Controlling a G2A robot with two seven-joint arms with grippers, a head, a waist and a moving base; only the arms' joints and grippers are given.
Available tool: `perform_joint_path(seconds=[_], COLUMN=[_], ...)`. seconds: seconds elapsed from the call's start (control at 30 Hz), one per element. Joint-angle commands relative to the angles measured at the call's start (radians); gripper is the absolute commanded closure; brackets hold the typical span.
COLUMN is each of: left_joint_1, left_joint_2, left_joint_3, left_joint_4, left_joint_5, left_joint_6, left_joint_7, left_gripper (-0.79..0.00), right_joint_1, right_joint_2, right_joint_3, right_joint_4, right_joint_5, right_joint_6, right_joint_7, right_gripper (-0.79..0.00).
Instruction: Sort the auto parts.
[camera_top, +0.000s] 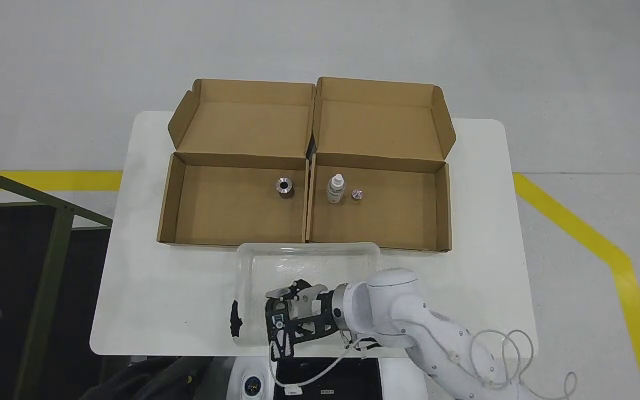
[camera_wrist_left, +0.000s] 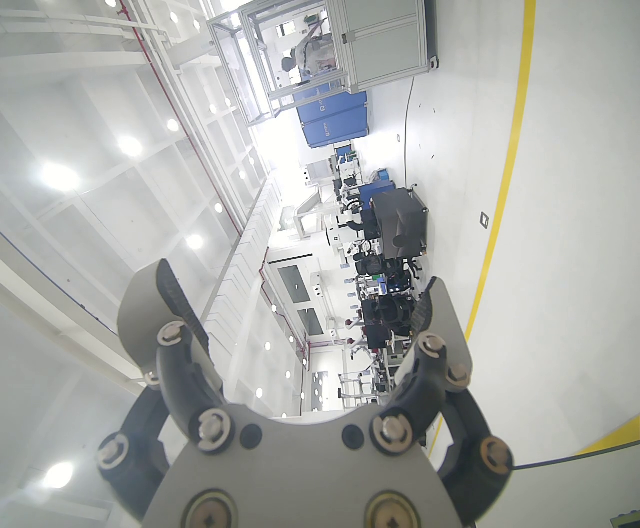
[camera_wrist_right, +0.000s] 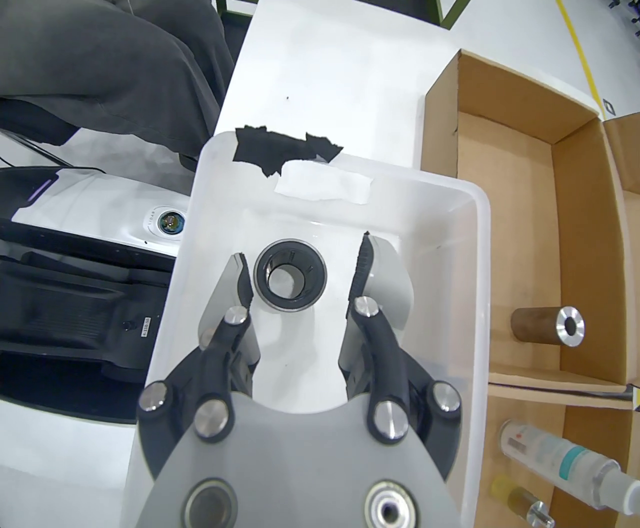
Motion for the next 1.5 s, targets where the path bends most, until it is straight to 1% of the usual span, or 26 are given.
perform_joint_path(seconds=[0.0,0.13,0.2,0.27,0.4,0.53,0.73,0.8,0.9,0.97,1.0,1.07,1.1,1.13,1.47], left_joint_1=[0.000,0.000,0.000,0.000,0.000,0.000,0.000,0.000,0.000,0.000,0.000,0.000,0.000,0.000,0.000], left_joint_2=[0.000,0.000,0.000,0.000,0.000,0.000,0.000,0.000,0.000,0.000,0.000,0.000,0.000,0.000,0.000], left_joint_3=[0.000,0.000,0.000,0.000,0.000,0.000,0.000,0.000,0.000,0.000,0.000,0.000,0.000,0.000,0.000], left_joint_4=[0.000,0.000,0.000,0.000,0.000,0.000,0.000,0.000,0.000,0.000,0.000,0.000,0.000,0.000,0.000], left_joint_5=[0.000,0.000,0.000,0.000,0.000,0.000,0.000,0.000,0.000,0.000,0.000,0.000,0.000,0.000,0.000], left_joint_6=[0.000,0.000,0.000,0.000,0.000,0.000,0.000,0.000,0.000,0.000,0.000,0.000,0.000,0.000,0.000], left_joint_7=[0.000,0.000,0.000,0.000,0.000,0.000,0.000,0.000,0.000,0.000,0.000,0.000,0.000,0.000,0.000], left_gripper=[-0.785,-0.785,-0.785,-0.785,-0.785,-0.785,-0.785,-0.785,-0.785,-0.785,-0.785,-0.785,-0.785,-0.785,-0.785], right_joint_1=[0.003,0.017,0.025,0.038,0.076,0.118,0.173,0.185,0.198,0.205,0.208,0.213,0.215,0.217,0.222], right_joint_2=[-0.001,-0.002,-0.003,-0.005,-0.014,-0.027,-0.046,-0.050,-0.055,-0.057,-0.058,-0.059,-0.060,-0.060,-0.051], right_joint_3=[-0.004,-0.019,-0.028,-0.038,-0.062,-0.100,-0.139,-0.148,-0.158,-0.162,-0.162,-0.162,-0.161,-0.161,-0.116], right_joint_4=[0.017,0.045,0.061,0.081,0.125,0.170,0.234,0.247,0.265,0.273,0.275,0.277,0.274,0.272,0.239], right_joint_5=[0.010,0.009,0.009,0.012,0.019,0.025,0.044,0.050,0.058,0.066,0.070,0.079,0.080,0.084,0.117], right_joint_6=[0.009,0.018,0.019,0.017,0.024,0.022,0.033,0.034,0.036,0.037,0.039,0.041,0.041,0.041,0.041], right_joint_7=[-0.006,-0.006,-0.007,-0.012,-0.026,-0.023,-0.021,-0.020,-0.020,-0.025,-0.029,-0.037,-0.040,-0.043,-0.085], right_gripper=[-0.385,-0.394,-0.453,-0.474,-0.459,-0.465,-0.453,-0.434,-0.369,-0.283,-0.225,-0.077,-0.025,0.000,0.000])
